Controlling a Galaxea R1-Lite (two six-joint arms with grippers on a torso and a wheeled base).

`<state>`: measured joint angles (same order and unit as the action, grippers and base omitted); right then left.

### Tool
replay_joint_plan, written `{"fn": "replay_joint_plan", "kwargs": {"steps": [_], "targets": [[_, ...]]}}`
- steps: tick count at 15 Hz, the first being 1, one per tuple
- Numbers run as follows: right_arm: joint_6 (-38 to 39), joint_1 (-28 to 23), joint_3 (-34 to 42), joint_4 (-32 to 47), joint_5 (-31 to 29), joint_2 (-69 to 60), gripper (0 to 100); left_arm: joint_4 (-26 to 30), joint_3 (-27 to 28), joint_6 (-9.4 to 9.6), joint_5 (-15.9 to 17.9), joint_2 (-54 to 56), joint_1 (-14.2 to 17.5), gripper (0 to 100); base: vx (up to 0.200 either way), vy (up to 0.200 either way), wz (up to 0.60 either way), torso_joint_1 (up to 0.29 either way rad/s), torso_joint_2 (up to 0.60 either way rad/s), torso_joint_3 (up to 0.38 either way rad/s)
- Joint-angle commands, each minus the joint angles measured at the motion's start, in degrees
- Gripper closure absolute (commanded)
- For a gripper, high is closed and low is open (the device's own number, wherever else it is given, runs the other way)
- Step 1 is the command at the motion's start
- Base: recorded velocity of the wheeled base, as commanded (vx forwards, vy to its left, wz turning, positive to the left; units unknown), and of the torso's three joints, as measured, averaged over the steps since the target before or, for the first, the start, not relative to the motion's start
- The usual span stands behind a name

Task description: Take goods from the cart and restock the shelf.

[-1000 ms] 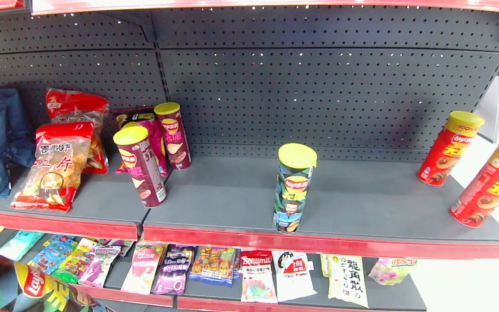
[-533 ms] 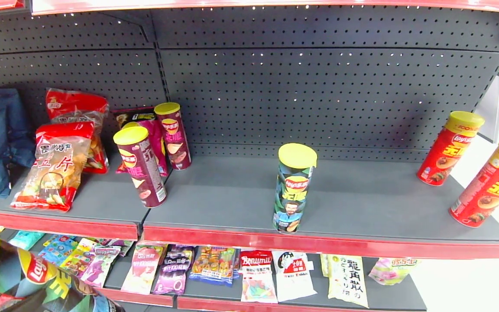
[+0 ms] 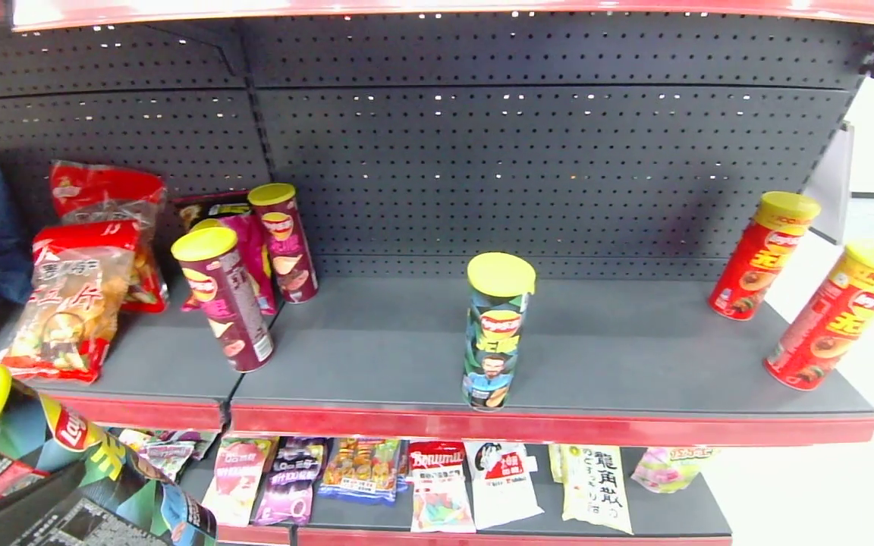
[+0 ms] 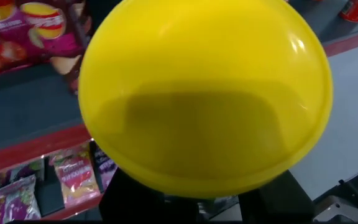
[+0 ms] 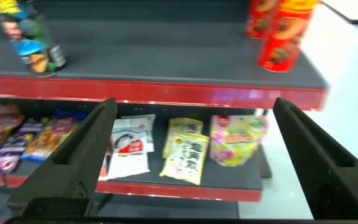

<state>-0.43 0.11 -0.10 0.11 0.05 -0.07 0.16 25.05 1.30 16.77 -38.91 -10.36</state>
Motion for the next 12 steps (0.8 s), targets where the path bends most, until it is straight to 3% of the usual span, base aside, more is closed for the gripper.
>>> {"fn": "replay_joint_plan", "kwargs": {"steps": [1, 3, 10, 12], "targets": [[-0.01, 0.07, 0.01, 0.07, 0.04, 0.07, 0, 0.02, 0.0, 0.01, 0.01, -0.81, -0.01, 100, 0.0, 0.0, -0.6, 0.017, 0.0, 0.007], [-0.01, 0.07, 0.01, -0.02, 0.04, 0.07, 0, 0.02, -0.09, 0.01, 0.1, -1.08, -0.01, 100, 0.0, 0.0, -0.6, 0.015, 0.0, 0.0], [0.25, 0.15, 0.01, -0.02, 0.04, 0.07, 0, -0.07, 0.09, -0.16, -0.08, -3.36, 0.08, 100, 0.0, 0.0, 0.0, 0.0, 0.0, 0.0], [0.16, 0.07, 0.01, -0.02, 0.04, 0.07, 0, -4.73, -0.18, -0.43, 0.1, -9.16, 0.08, 100, 0.0, 0.0, 0.0, 0.0, 0.0, 0.0]]}}
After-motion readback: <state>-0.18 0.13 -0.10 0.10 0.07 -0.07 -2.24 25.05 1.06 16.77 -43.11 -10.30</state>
